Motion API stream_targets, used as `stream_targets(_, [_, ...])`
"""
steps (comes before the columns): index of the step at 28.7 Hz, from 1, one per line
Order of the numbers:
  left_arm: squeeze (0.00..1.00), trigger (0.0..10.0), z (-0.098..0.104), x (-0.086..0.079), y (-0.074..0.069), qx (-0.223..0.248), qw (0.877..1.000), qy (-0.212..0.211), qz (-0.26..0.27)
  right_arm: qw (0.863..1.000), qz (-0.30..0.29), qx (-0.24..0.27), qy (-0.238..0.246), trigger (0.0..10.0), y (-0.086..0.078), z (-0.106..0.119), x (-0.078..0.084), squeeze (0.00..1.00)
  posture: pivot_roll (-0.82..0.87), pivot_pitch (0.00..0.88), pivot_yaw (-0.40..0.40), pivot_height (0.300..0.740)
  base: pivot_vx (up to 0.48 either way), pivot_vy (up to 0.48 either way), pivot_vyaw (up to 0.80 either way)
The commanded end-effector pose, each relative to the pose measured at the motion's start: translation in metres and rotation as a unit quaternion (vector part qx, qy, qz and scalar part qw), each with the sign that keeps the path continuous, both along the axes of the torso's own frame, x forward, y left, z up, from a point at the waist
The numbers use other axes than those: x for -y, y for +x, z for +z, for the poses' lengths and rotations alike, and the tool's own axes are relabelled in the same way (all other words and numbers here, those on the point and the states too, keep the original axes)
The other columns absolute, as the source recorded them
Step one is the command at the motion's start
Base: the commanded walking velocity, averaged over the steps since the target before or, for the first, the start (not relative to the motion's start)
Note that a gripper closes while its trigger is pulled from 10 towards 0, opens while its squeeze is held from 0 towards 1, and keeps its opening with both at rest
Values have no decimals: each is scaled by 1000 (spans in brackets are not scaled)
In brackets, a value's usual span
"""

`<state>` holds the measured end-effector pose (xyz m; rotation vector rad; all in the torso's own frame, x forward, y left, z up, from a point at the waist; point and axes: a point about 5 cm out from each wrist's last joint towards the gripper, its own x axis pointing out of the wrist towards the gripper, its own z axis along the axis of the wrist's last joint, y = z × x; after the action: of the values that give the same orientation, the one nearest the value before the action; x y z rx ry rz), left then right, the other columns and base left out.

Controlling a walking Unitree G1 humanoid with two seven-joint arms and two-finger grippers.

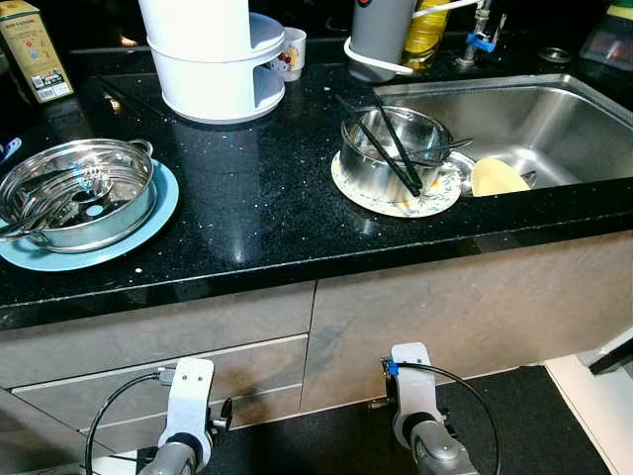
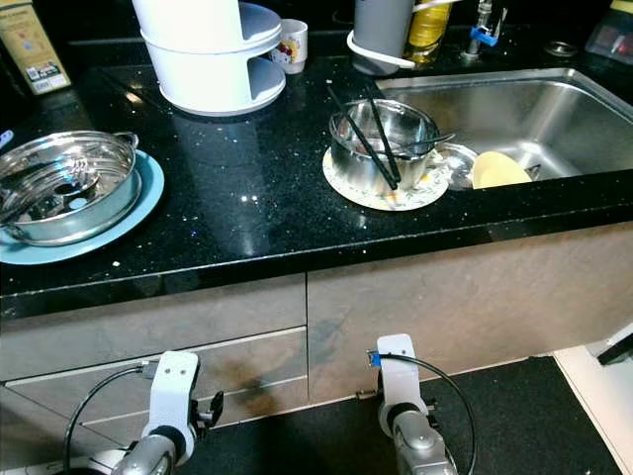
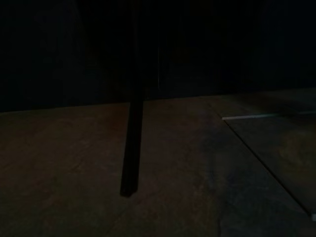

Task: Kitchen organization

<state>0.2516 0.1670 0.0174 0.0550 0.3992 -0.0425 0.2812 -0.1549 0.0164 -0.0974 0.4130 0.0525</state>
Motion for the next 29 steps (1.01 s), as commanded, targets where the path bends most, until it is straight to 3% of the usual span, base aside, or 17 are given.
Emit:
stream_targets(1, [0, 10000, -10, 0, -9, -24, 999, 34, -28, 1000, -6, -8, 7, 10000, -6, -5, 1, 0, -88, 220, -10, 740, 0, 0, 0])
stream_targets(7, [0, 10000, -9, 1, -6, -16, 1000, 3, -5, 1000, -11, -10, 11, 10000, -7, -6, 1, 0, -96, 217, -6, 740, 0, 0, 0])
stream_targets(16, [0, 10000, -12, 3, -8, -24, 999, 15, -18, 1000, -20, -13, 20, 10000, -8, -7, 3, 0, -99, 212, 5, 740, 0, 0, 0])
stream_targets(24, [0, 10000, -13, -3, -2, -28, 1000, -5, 10, 1000, -15, -9, -1, 10000, -9, -7, 2, 0, -123, 205, 24, 740, 0, 0, 0])
stream_targets(29, [0, 10000, -10, 7, 3, -24, 1000, -5, -10, 1000, -19, -9, -3, 10000, -7, -5, 5, 0, -118, 233, 28, 740, 0, 0, 0])
